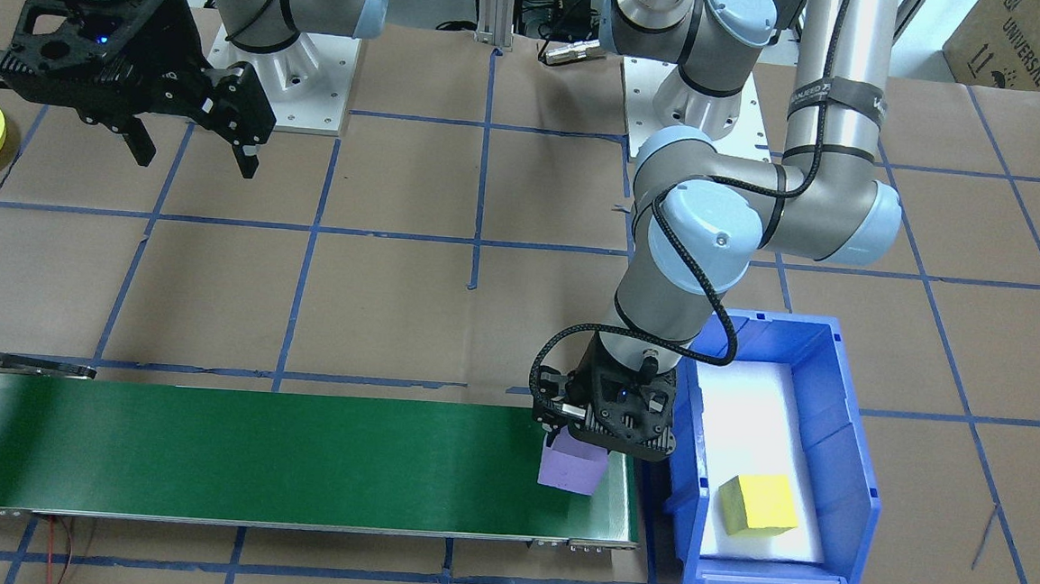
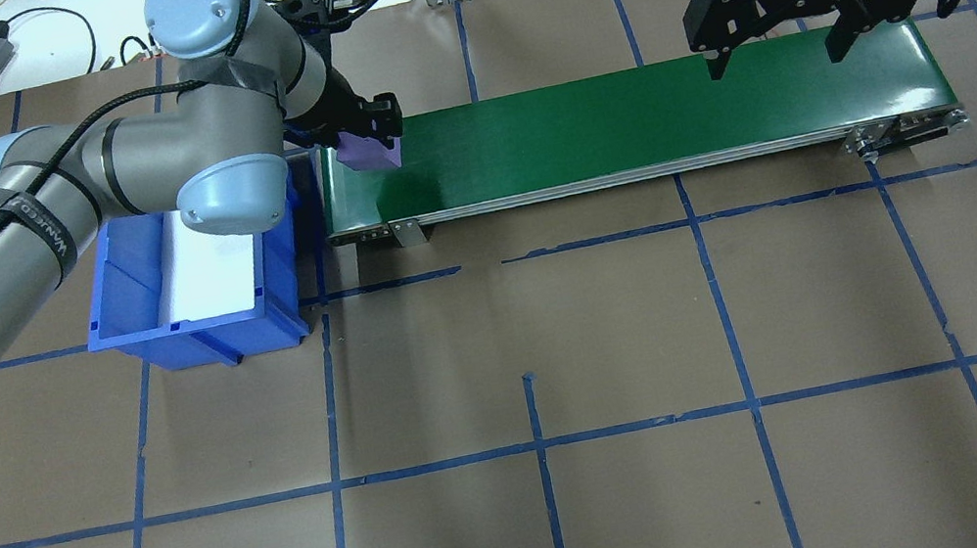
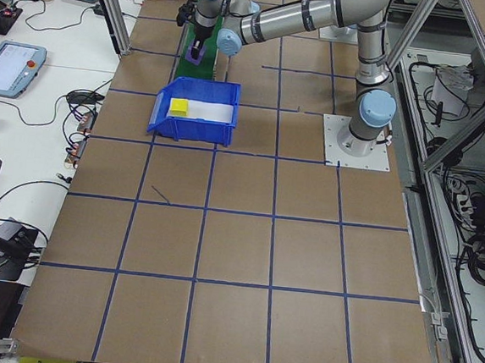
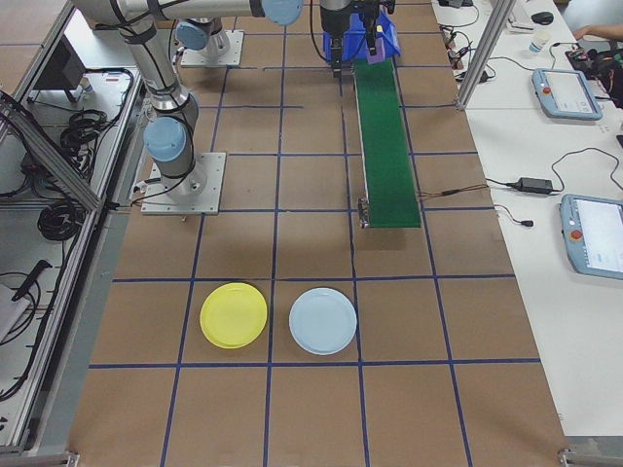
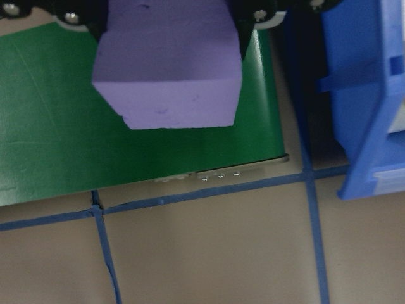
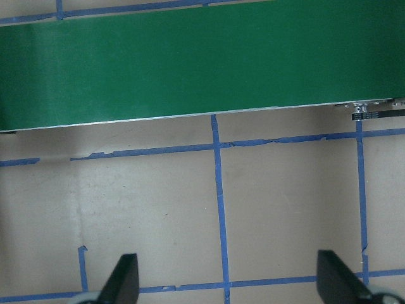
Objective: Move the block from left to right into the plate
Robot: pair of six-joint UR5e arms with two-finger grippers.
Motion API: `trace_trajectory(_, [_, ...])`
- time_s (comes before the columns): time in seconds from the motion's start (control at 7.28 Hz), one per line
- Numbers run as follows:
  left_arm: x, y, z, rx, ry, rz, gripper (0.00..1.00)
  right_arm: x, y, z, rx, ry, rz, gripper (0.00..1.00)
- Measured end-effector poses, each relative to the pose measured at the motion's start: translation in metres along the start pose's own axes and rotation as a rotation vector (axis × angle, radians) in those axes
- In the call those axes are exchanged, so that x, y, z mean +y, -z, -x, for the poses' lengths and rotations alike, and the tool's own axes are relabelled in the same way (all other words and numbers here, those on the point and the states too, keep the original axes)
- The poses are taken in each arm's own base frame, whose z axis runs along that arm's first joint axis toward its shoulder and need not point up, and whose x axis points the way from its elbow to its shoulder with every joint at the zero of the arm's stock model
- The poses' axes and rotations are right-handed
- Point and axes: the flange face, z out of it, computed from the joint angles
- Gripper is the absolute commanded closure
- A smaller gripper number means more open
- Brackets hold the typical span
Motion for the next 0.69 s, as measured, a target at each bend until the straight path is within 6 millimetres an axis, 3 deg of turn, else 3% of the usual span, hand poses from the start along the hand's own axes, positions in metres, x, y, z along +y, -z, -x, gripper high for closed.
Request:
trace_trajectory(0.14, [0.000, -0.004, -0.001, -0.001, 0.001, 0.004, 0.00, 0.000, 0.000, 0.000, 0.000, -0.001, 0.000, 0.00])
trace_trajectory(0.41, [-0.002, 0.000, -0.001, -0.015, 0.007, -0.003, 0.00, 0.000, 0.000, 0.000, 0.000, 0.000, 0.000, 0.00])
trace_trajectory(0.69, [-0.004, 0.022, 0.009, -0.117, 0.004, -0.033, 0.00, 0.000, -0.001, 0.000, 0.000, 0.001, 0.001, 0.00])
